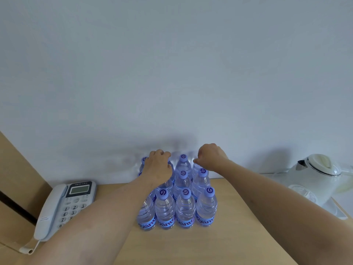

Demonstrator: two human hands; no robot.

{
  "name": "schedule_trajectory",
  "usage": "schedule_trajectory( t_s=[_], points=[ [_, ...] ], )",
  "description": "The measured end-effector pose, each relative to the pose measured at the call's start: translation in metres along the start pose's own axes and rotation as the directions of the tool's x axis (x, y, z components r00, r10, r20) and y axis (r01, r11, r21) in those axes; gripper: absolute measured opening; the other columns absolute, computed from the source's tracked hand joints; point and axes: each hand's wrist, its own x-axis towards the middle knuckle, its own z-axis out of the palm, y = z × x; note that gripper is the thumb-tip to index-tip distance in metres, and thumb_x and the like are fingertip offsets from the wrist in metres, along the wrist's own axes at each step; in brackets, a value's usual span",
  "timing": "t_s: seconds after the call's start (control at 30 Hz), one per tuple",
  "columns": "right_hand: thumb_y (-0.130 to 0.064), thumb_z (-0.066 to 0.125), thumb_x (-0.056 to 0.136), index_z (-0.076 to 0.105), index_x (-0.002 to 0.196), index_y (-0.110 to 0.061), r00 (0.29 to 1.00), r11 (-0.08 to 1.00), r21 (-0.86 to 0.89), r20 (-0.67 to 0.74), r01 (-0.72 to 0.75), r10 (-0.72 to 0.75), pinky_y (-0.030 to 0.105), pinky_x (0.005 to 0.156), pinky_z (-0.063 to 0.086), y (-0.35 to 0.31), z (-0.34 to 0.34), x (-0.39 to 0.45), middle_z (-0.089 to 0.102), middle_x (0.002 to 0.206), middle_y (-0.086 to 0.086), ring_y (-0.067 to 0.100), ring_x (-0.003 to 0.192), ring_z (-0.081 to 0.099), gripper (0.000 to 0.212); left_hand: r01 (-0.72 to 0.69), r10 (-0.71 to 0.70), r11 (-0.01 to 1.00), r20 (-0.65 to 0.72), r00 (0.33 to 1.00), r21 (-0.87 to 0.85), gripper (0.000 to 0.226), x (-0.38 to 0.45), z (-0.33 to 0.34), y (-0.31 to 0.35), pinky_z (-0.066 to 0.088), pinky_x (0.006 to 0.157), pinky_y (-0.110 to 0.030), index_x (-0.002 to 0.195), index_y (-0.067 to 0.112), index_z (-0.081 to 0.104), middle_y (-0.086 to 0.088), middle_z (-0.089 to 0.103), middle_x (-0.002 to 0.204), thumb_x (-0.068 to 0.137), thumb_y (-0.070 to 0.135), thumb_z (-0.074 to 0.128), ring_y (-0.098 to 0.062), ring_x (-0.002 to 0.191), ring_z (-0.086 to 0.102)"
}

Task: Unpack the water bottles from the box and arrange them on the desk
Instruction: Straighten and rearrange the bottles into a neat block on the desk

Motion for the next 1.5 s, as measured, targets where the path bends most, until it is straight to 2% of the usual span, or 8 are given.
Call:
schedule_trajectory(
  t_s=[0.27,0.57,0.8,1.0,1.1,1.2,1.33,1.5],
  points=[
    [-0.033,0.066,0.082,0.04,0.061,-0.02,0.994,0.994,-0.013,-0.026,-0.11,0.11,0.026,0.049,0.033,0.011,0.017,0.014,0.044,0.066,-0.003,0.019,0.061,0.047,0.036,0.001,-0.001,1.0,0.0,1.0,0.002,0.037,0.007,0.005,-0.004,0.043,0.093,-0.039,0.126,0.015,0.054,-0.005,0.052,0.125,0.089,0.017,0.047,-0.028,0.118,0.041],
    [-0.001,0.056,0.078,0.033,0.056,-0.013,0.996,0.996,-0.015,-0.007,-0.086,0.086,0.025,0.042,0.024,0.007,0.018,0.023,0.038,0.059,0.003,0.015,0.049,0.031,0.033,-0.015,0.015,1.0,-0.021,1.0,-0.017,0.042,0.017,0.012,-0.005,0.042,0.096,-0.038,0.131,0.015,0.052,-0.006,0.049,0.132,0.09,0.017,0.049,-0.027,0.125,0.038],
    [-0.037,0.072,0.083,0.04,0.058,-0.015,0.995,0.995,-0.03,0.01,-0.1,0.1,0.026,0.045,0.028,0.011,0.021,0.034,0.044,0.06,0.0,0.017,0.055,0.045,0.046,-0.022,0.02,0.999,-0.056,0.998,-0.035,0.041,0.019,0.016,-0.008,0.04,0.096,-0.037,0.13,0.015,0.053,-0.005,0.049,0.132,0.089,0.017,0.049,-0.026,0.125,0.038],
    [-0.007,0.063,0.078,0.036,0.056,-0.013,0.998,0.997,-0.057,0.032,-0.054,0.055,0.025,0.042,0.026,0.005,0.024,0.037,0.04,0.059,0.003,0.018,0.05,0.034,0.036,-0.025,0.019,0.998,-0.104,0.994,-0.058,0.037,0.023,0.015,-0.012,0.039,0.094,-0.037,0.123,0.014,0.058,-0.006,0.052,0.126,0.087,0.014,0.052,-0.027,0.12,0.041],
    [-0.004,0.058,0.079,0.065,0.078,-0.003,0.999,0.998,-0.061,0.049,0.0,0.003,0.031,0.054,0.047,0.007,0.022,0.036,0.062,0.078,0.012,0.028,0.069,0.054,0.007,-0.023,0.014,0.997,-0.115,0.993,-0.076,0.037,0.024,0.016,-0.013,0.039,0.095,-0.037,0.123,0.014,0.058,-0.005,0.052,0.126,0.087,0.013,0.052,-0.026,0.121,0.04],
    [-0.012,0.063,0.083,0.069,0.105,0.0,0.999,0.999,-0.045,0.035,0.008,-0.006,0.04,0.078,0.057,0.011,0.025,0.037,0.069,0.102,0.016,0.031,0.094,0.064,0.026,-0.024,0.016,0.997,-0.108,0.994,-0.076,0.037,0.025,0.017,-0.014,0.038,0.096,-0.036,0.124,0.015,0.057,-0.004,0.051,0.128,0.087,0.013,0.051,-0.025,0.123,0.039],
    [-0.05,0.071,0.081,0.049,0.064,-0.013,0.998,0.998,-0.034,0.021,-0.055,0.056,0.026,0.048,0.034,0.012,0.027,0.041,0.052,0.065,0.001,0.019,0.064,0.051,0.046,-0.022,0.014,0.997,-0.101,0.995,-0.075,0.038,0.026,0.016,-0.016,0.039,0.098,-0.037,0.126,0.015,0.056,-0.005,0.05,0.13,0.088,0.014,0.051,-0.026,0.124,0.038],
    [-0.018,0.066,0.08,0.036,0.057,-0.014,0.992,0.992,-0.002,-0.003,-0.125,0.125,0.025,0.043,0.028,0.006,0.033,0.043,0.041,0.058,0.002,0.018,0.053,0.04,0.038,-0.02,0.011,0.997,-0.1,0.995,-0.081,0.038,0.025,0.014,-0.019,0.038,0.099,-0.037,0.128,0.016,0.056,-0.004,0.05,0.131,0.089,0.015,0.051,-0.025,0.126,0.037]
  ],
)
